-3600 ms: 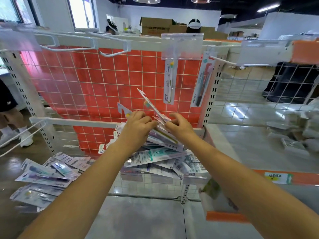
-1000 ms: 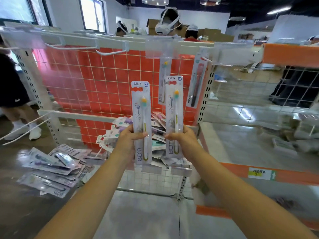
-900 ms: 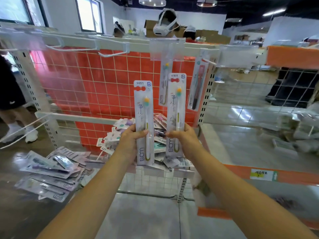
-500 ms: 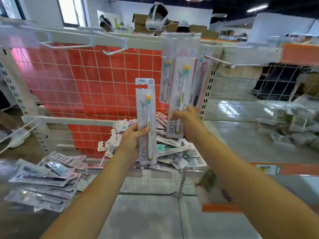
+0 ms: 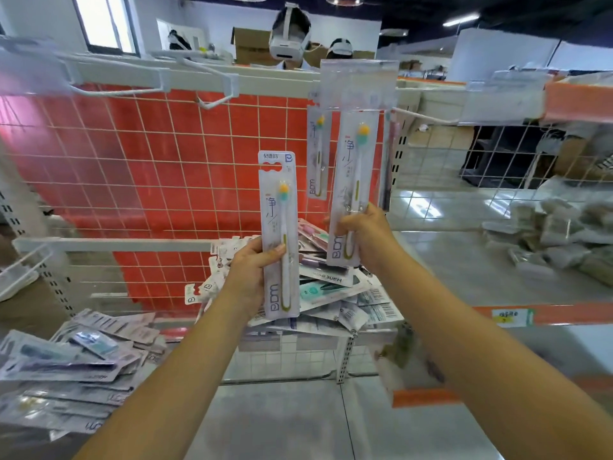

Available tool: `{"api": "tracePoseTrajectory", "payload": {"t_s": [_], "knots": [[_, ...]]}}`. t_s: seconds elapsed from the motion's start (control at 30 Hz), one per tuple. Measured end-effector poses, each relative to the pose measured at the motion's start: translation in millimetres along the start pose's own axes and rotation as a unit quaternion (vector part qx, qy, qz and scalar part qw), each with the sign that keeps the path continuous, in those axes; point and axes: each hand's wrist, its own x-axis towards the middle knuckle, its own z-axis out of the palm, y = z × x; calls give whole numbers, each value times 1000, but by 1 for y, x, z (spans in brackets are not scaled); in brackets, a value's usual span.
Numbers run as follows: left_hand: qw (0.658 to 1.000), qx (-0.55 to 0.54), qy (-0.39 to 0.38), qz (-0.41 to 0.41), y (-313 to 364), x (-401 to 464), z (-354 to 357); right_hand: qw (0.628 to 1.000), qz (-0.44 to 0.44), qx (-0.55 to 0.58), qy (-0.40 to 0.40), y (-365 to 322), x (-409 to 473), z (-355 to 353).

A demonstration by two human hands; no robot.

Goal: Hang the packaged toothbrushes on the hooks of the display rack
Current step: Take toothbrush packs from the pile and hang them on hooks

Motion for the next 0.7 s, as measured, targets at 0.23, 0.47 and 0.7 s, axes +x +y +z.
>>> {"api": "tracePoseTrajectory", "payload": {"t_s": [0.23,0.47,0.7], "knots": [[1000,-3,-10,-3,6,6,1,998,-36,-58,-15,-3,-9,3],[999,0,-44,23,19,20,3,998,-17,-44,38,6,-7,17],[998,10,-61,8,16,28,-1,986,0,-123,112,-2,18,22]]}}
